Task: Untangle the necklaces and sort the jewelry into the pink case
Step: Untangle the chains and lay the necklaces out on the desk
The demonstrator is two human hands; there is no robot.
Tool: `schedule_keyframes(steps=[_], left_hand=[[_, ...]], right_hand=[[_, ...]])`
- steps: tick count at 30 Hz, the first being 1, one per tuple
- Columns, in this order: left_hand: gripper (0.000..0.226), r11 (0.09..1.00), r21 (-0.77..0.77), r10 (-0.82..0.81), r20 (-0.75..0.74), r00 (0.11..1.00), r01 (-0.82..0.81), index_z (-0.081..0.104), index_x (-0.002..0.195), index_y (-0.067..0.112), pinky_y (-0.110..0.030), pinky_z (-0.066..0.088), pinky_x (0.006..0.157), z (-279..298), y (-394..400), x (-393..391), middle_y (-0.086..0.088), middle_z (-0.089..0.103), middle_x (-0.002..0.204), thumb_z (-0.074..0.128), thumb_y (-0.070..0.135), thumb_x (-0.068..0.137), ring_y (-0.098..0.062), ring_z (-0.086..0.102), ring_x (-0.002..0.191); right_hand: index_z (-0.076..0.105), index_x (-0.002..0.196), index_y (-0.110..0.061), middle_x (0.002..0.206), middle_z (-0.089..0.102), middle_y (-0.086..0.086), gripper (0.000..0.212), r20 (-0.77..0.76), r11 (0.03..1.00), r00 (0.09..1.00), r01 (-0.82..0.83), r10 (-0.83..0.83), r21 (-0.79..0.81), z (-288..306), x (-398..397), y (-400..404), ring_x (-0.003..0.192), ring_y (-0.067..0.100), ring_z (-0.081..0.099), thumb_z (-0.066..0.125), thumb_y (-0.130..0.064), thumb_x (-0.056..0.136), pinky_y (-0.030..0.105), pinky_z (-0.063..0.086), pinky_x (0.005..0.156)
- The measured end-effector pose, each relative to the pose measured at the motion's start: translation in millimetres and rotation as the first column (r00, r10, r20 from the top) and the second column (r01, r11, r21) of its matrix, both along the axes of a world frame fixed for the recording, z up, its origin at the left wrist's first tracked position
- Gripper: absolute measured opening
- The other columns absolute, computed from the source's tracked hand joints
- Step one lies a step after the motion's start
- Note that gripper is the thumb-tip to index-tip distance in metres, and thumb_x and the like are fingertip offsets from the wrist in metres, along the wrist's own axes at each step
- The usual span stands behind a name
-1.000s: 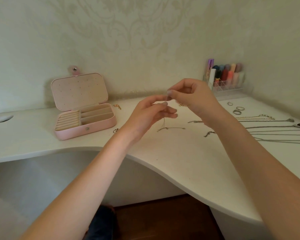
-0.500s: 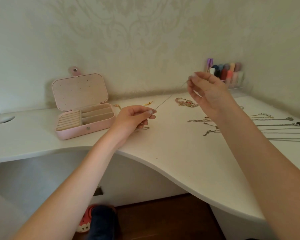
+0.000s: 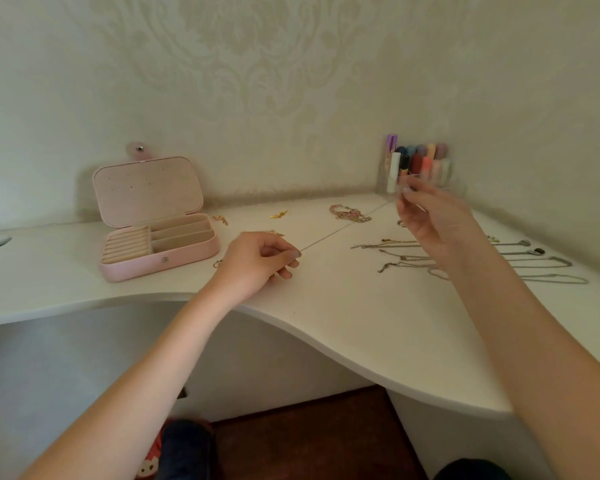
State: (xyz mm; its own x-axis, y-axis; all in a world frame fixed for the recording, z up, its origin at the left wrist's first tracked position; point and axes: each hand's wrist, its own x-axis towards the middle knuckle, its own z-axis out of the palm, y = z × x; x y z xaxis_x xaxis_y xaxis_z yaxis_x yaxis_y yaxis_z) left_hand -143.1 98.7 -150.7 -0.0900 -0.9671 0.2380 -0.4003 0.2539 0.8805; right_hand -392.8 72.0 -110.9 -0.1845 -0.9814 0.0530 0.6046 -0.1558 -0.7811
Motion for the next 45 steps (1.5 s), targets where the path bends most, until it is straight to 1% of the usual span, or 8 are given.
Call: schedule_keyframes(steps=[7, 13, 24, 26, 29, 31, 41, 45], left_hand=[[0.009, 0.987, -0.065, -0.143, 0.030, 0.989, 0.145, 0.070, 0.079, 0.018, -0.011, 0.048, 0.055, 4, 22, -84, 0.005, 0.071, 0.070, 0.066, 0.015, 0.085, -0.004, 0.065, 0.058], [0.009, 0.943, -0.146, -0.246, 0.294, 0.924, 0.298, 0.066, 0.077, 0.016, -0.025, 0.048, 0.066, 1, 47, -154, 0.003, 0.065, 0.073, 0.059, 0.015, 0.082, -0.011, 0.058, 0.068], [0.009, 0.924, -0.148, -0.271, 0.398, 0.876, 0.353, 0.063, 0.079, 0.018, -0.017, 0.042, 0.062, -3, 48, -165, 0.009, 0.062, 0.074, 0.057, 0.017, 0.086, -0.004, 0.055, 0.069], [0.008, 0.920, -0.174, -0.253, 0.417, 0.873, 0.350, 0.062, 0.079, 0.018, -0.020, 0.043, 0.064, -4, 48, -164, 0.008, 0.063, 0.075, 0.057, 0.015, 0.084, -0.006, 0.056, 0.070], [0.011, 0.905, -0.272, -0.165, 0.486, 0.858, 0.327, 0.066, 0.083, 0.019, -0.029, 0.047, 0.074, -9, 44, -163, 0.006, 0.063, 0.083, 0.057, 0.012, 0.083, -0.013, 0.058, 0.079], [0.016, 0.889, -0.316, -0.124, 0.530, 0.839, 0.331, 0.070, 0.089, 0.020, -0.033, 0.048, 0.081, -10, 42, -164, 0.005, 0.065, 0.091, 0.057, 0.012, 0.084, -0.014, 0.059, 0.086], [0.037, 0.925, -0.319, -0.035, 0.466, 0.884, 0.205, 0.066, 0.117, 0.019, -0.033, 0.040, 0.103, -12, 41, -160, 0.002, 0.064, 0.124, 0.046, 0.005, 0.089, -0.018, 0.053, 0.120], [0.038, 0.870, -0.189, -0.309, 0.509, 0.803, 0.455, 0.051, 0.135, 0.018, -0.017, 0.019, 0.110, -7, 51, -160, 0.006, 0.045, 0.143, 0.042, 0.015, 0.097, -0.008, 0.036, 0.135]], right_hand=[[0.061, 0.084, -0.004, 0.076, 0.059, 0.008, 0.017, -0.148, 0.956, 0.950, 0.288, -0.276, 0.063, -7, -91, 64, 0.056, 0.009, 0.064, 0.052, 0.010, 0.087, 0.015, 0.055, 0.060], [0.062, 0.091, -0.004, 0.078, 0.056, 0.010, 0.015, -0.573, 0.821, 0.689, 0.569, -0.444, 0.049, -17, -155, 108, 0.062, 0.015, 0.055, 0.057, 0.008, 0.084, 0.014, 0.055, 0.057], [0.062, 0.083, -0.008, 0.076, 0.058, 0.009, 0.016, -0.537, 0.830, 0.704, 0.557, -0.465, 0.011, -29, -173, 126, 0.065, 0.016, 0.055, 0.058, 0.008, 0.085, 0.016, 0.055, 0.060], [0.065, 0.085, -0.011, 0.072, 0.059, 0.006, 0.013, -0.667, 0.797, 0.579, 0.603, -0.468, -0.036, -39, -176, 125, 0.063, 0.014, 0.054, 0.063, 0.002, 0.083, 0.020, 0.053, 0.061], [0.070, 0.082, -0.018, 0.074, 0.064, 0.000, 0.013, -0.912, 0.740, 0.141, 0.638, -0.385, -0.213, -55, -179, 123, 0.070, 0.013, 0.057, 0.065, -0.006, 0.079, 0.024, 0.043, 0.070], [0.071, 0.081, -0.017, 0.077, 0.065, -0.001, 0.016, -0.942, 0.738, -0.017, 0.617, -0.334, -0.273, -61, -178, 125, 0.074, 0.015, 0.058, 0.061, -0.005, 0.078, 0.023, 0.039, 0.070], [0.065, 0.115, 0.002, 0.117, 0.064, 0.023, 0.034, -0.931, 0.745, -0.279, 0.563, -0.235, -0.357, -61, -171, 125, 0.112, 0.039, 0.056, 0.044, 0.001, 0.088, 0.039, 0.041, 0.098], [0.060, 0.121, 0.001, 0.118, 0.063, 0.024, 0.038, -0.929, 0.788, -0.338, 0.527, -0.150, -0.319, -61, -163, 125, 0.110, 0.039, 0.056, 0.041, -0.004, 0.089, 0.041, 0.044, 0.094]])
